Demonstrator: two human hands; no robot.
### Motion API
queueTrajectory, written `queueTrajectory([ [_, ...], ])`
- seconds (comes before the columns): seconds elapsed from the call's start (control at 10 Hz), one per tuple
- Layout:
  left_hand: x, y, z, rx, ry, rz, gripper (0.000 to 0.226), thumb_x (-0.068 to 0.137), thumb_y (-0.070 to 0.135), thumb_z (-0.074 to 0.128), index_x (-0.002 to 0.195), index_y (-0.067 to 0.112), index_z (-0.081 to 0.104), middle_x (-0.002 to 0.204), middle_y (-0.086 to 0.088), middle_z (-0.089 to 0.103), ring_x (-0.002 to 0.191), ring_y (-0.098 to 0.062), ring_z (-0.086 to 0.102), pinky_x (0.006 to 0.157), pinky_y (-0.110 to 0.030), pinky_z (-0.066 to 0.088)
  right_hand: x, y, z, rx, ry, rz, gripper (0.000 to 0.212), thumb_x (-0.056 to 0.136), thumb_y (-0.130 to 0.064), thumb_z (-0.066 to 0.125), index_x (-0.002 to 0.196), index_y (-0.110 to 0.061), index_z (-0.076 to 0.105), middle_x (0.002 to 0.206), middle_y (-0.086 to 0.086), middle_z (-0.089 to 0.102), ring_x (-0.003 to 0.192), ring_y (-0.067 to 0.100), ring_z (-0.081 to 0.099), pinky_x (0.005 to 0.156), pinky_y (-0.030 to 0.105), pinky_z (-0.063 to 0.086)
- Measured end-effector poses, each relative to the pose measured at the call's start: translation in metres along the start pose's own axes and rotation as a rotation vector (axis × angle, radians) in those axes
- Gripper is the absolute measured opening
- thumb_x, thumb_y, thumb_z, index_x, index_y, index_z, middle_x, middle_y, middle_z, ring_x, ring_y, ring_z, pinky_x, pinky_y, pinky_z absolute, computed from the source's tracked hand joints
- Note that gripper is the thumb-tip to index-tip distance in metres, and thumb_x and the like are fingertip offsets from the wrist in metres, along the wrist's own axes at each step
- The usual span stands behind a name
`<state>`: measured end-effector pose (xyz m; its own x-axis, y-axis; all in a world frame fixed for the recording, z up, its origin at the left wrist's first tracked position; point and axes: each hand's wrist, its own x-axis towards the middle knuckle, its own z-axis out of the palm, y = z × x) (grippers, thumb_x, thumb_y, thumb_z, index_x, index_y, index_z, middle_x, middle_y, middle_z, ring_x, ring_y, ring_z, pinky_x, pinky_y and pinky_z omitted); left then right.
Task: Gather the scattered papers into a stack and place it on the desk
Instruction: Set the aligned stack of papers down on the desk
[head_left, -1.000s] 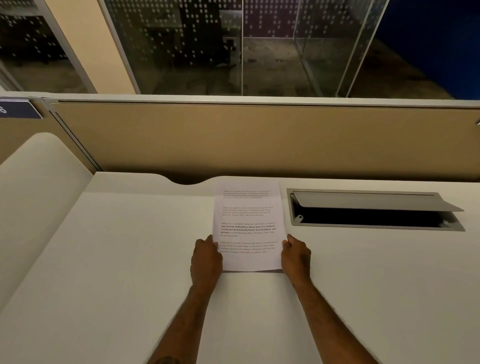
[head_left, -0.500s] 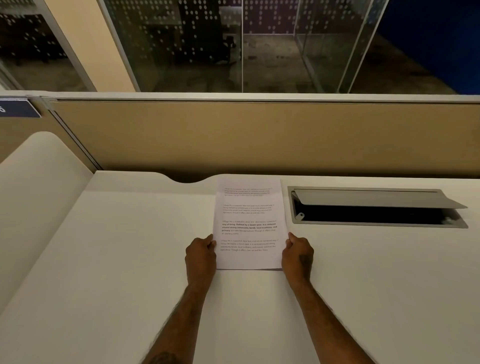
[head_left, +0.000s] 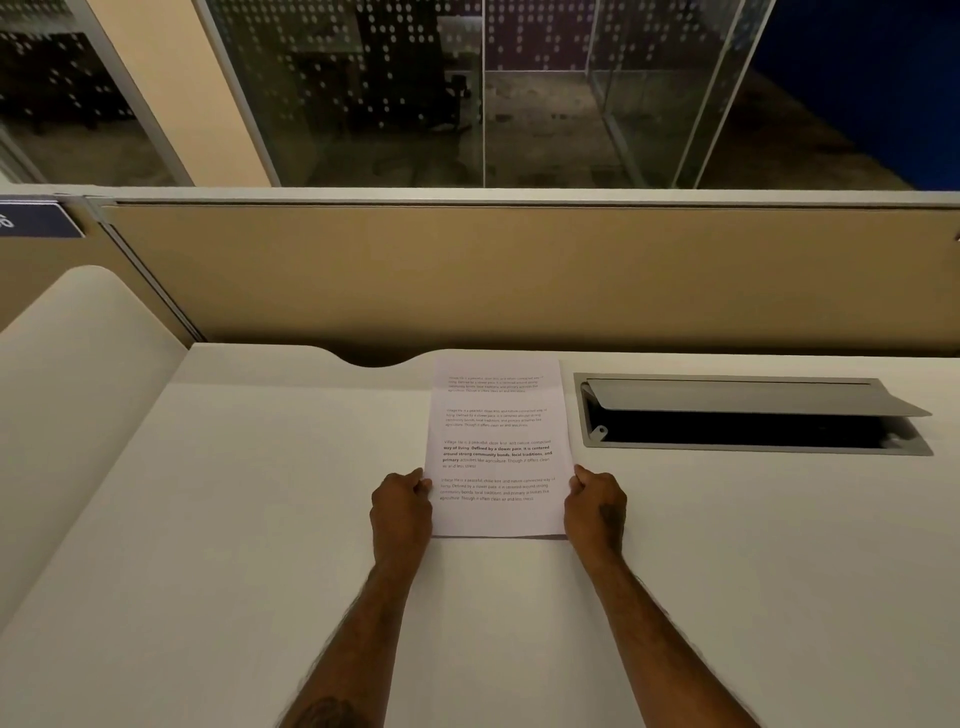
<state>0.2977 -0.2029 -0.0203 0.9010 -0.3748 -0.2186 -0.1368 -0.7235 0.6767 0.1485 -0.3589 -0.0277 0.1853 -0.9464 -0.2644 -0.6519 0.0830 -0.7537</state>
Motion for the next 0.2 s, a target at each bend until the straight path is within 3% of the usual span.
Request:
queueTrajectory([
  [0.1,-0.005,-0.002,-0.01,-0.029,0.004,-0.02,0.039,0.103,0.018,0.056,0.139,0.003,0.06,0.13,-0.019,0.066,0.122,-0.035,0.061,0.099,-0.037,0.046,-0.006,-0.003,-0.007,-0.049,0.003,0.008,0.034,0.103,-0.022,0.05,0.124,0.003,0.061,0.123,0.02,0.064,0.097,0.028,0.066,0.08,0.03,0.054],
  [0.2,-0.025,-0.009,-0.023,-0.059,0.03,-0.019,0.042,0.103,0.019,0.055,0.143,0.007,0.055,0.136,-0.017,0.062,0.126,-0.033,0.058,0.103,-0.039,0.044,-0.026,-0.003,-0.017,-0.11,0.024,-0.051,0.044,0.103,-0.027,0.049,0.139,-0.002,0.052,0.134,0.018,0.055,0.116,0.033,0.061,0.092,0.04,0.055],
])
